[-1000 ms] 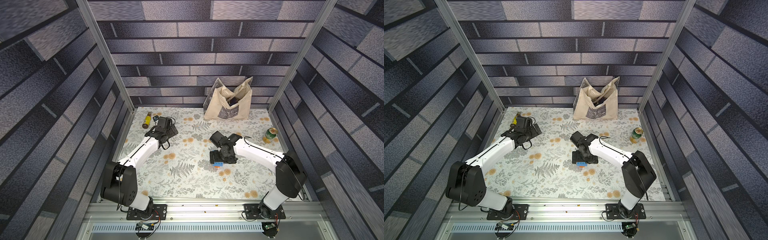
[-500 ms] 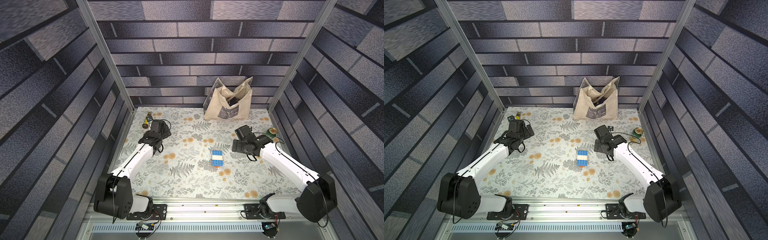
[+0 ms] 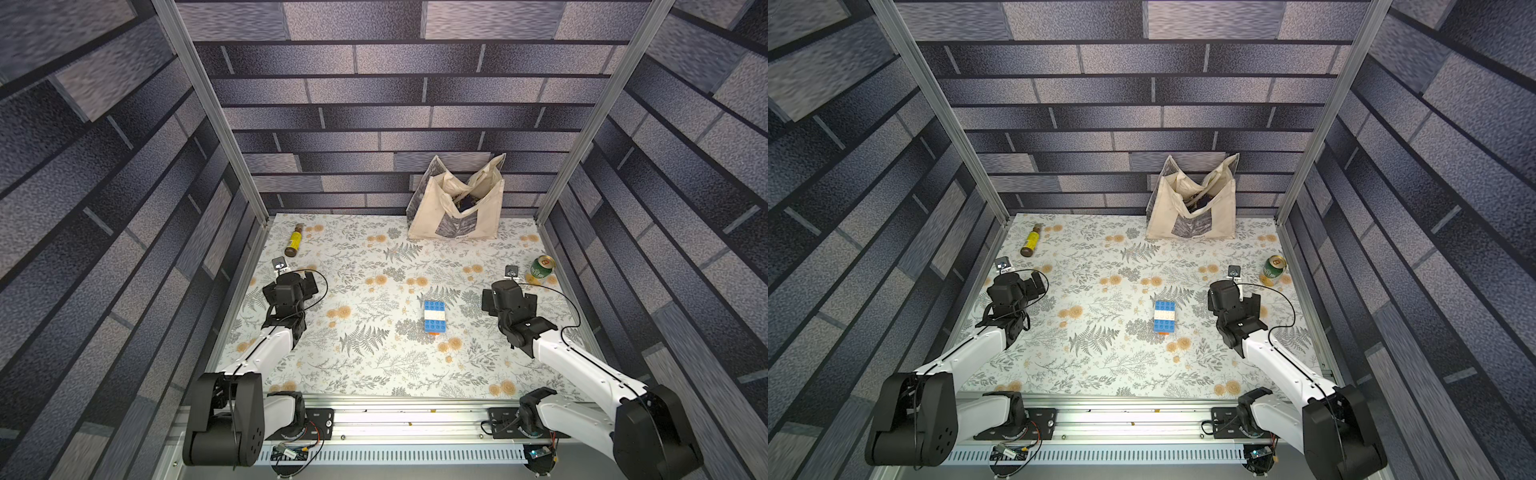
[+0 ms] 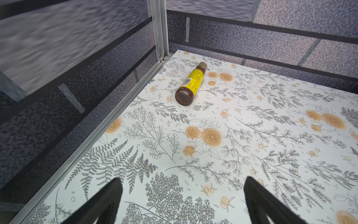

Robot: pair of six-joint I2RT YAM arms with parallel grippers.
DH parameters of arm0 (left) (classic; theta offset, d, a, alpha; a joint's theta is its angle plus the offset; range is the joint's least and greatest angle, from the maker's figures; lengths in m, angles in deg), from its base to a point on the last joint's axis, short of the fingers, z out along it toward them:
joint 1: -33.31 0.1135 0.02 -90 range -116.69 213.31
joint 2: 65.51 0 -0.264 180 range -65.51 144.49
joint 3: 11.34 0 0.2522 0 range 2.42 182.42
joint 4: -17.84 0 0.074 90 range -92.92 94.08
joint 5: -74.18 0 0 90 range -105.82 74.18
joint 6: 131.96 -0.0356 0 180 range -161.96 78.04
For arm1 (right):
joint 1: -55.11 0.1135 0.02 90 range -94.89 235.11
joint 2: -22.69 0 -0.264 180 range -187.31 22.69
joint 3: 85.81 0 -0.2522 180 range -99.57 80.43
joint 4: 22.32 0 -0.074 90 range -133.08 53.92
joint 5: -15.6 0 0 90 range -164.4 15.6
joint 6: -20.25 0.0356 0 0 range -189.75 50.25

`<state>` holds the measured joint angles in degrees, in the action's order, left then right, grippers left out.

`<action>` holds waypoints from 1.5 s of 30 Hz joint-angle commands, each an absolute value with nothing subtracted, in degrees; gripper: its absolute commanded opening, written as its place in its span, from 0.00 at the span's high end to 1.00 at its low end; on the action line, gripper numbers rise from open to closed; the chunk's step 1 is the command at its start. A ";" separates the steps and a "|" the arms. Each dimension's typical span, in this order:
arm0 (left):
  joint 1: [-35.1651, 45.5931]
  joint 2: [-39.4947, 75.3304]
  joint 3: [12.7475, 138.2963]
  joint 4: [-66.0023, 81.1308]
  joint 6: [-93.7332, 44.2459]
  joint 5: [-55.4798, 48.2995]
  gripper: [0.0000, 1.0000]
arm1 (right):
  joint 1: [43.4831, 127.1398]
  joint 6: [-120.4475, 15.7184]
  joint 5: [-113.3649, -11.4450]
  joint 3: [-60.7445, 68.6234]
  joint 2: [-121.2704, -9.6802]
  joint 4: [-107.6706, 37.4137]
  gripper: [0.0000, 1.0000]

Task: Assemble a rectangle with lego
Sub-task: Reset both arms

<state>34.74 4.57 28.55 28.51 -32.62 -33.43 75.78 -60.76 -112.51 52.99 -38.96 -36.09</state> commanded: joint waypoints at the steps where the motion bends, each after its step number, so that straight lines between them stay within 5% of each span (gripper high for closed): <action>1: 37.61 8.16 26.70 39.60 -33.78 -28.80 0.00 | 73.44 -66.44 -112.36 58.00 -38.19 -18.30 0.00; 16: 35.83 22.56 26.61 49.89 -37.63 -24.73 0.00 | 67.23 -69.08 -101.61 67.28 -45.48 7.43 0.00; 27: 36.21 22.71 26.40 50.96 -37.82 -23.27 0.00 | 63.05 -72.21 -93.11 63.23 -66.21 25.17 0.00; 45: 36.13 22.92 26.64 50.62 -38.03 -22.85 0.00 | 60.98 -70.19 -90.54 60.35 -65.07 17.03 0.00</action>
<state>36.19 23.33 26.06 49.97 -37.08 -23.50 61.31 -70.70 -90.92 60.90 -65.43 17.74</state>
